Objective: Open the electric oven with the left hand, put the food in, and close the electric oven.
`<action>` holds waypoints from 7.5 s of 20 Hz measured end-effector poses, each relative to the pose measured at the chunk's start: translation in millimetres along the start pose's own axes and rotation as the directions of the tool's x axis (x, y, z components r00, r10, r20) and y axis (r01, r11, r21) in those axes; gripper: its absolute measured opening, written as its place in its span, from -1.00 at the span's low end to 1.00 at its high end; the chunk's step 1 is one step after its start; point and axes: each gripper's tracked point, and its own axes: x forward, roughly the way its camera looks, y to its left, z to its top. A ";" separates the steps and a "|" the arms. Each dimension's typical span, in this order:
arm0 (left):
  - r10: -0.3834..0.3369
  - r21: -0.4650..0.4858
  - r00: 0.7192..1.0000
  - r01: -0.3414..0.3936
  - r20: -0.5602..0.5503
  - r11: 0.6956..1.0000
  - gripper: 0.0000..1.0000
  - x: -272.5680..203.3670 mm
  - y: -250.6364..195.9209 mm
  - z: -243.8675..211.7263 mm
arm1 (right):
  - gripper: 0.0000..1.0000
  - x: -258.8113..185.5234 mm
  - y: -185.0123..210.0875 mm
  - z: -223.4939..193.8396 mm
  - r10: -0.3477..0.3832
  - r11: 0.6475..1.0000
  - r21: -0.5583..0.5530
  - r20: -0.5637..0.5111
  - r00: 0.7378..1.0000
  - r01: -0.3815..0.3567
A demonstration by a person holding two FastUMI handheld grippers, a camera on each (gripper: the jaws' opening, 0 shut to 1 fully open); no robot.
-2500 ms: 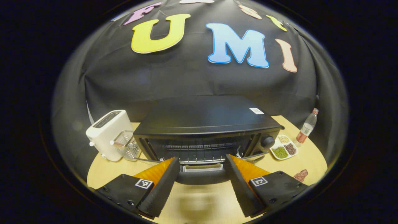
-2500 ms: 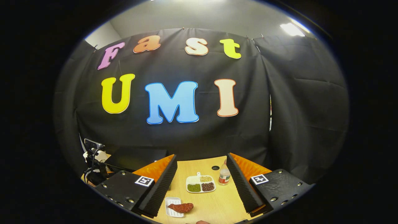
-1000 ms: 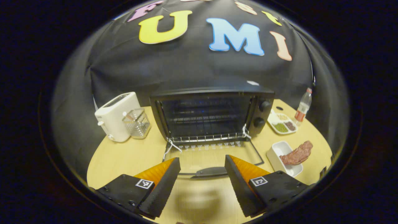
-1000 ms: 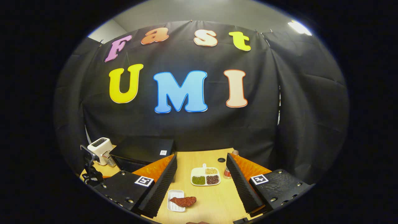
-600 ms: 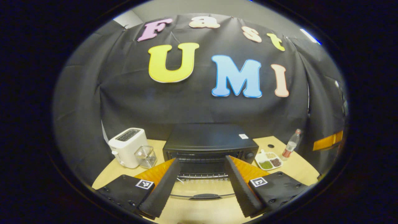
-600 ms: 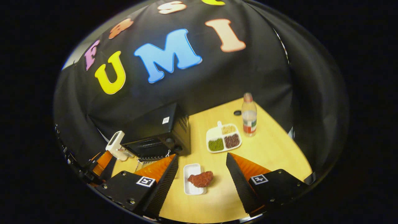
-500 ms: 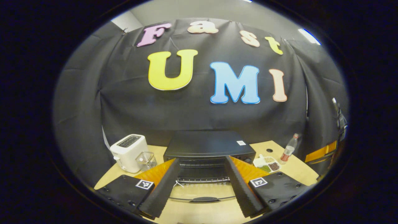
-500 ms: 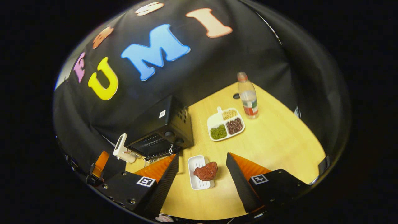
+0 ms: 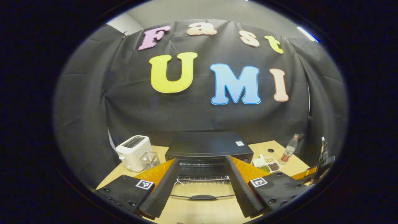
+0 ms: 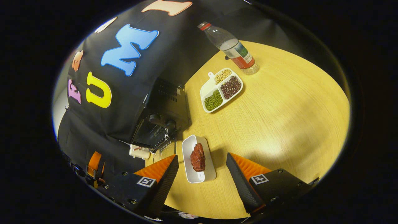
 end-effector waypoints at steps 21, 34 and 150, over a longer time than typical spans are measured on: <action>0.070 -0.069 0.997 -0.073 -0.043 0.995 0.91 -4.2 52.5 -14.4 | -0.95 118.7 -4.4 -34.2 0.089 0.993 -0.064 -0.093 0.992 -0.096; -0.055 -0.062 0.997 0.059 0.054 0.996 0.82 -11.5 102.1 10.5 | -0.95 116.3 134.3 -47.2 0.315 0.949 -0.034 0.002 0.949 -0.315; -0.117 -0.042 0.668 0.128 -0.735 0.991 0.94 73.5 -8.4 -288.4 | 1.00 -95.3 175.3 131.3 0.030 0.717 -0.432 0.803 0.595 0.547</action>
